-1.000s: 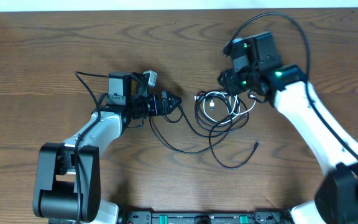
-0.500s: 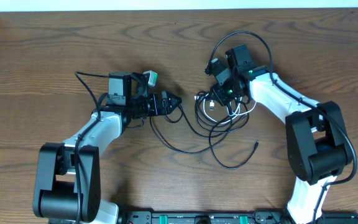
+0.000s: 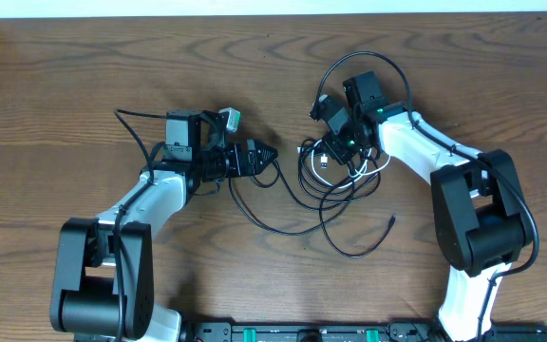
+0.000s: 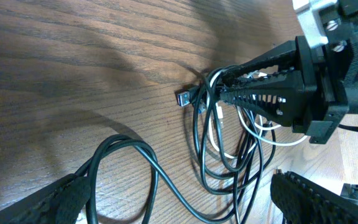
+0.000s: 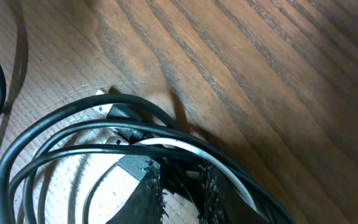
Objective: Untangle cables
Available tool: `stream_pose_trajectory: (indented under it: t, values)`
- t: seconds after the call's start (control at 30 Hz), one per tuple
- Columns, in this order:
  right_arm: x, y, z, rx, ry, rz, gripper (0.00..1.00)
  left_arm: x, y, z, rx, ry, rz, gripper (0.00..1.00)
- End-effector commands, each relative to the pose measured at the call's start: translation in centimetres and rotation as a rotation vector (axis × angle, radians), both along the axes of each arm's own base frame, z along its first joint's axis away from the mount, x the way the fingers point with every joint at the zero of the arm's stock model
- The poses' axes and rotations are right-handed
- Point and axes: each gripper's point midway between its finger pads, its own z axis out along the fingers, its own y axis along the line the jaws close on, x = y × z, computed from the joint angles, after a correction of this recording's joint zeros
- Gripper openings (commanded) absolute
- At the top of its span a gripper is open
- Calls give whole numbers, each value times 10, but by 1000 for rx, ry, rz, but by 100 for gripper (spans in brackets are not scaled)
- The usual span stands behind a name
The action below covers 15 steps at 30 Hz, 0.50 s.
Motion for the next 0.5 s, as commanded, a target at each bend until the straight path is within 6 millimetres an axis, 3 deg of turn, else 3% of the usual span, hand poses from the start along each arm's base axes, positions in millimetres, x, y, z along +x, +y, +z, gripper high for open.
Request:
stream_pose_trajectory:
  t: [0.0,0.33,0.47]
  values:
    - [2,-3,-9,-26,4,-20,22,2,0,4,4,-19,-9,99]
    - [15,1,42,38,-53,-98,21,2,0,4,4,-19,-9,99]
    - [20,-3,44,28,-73,-108,27,2,0,4,4,-19,-9,99]
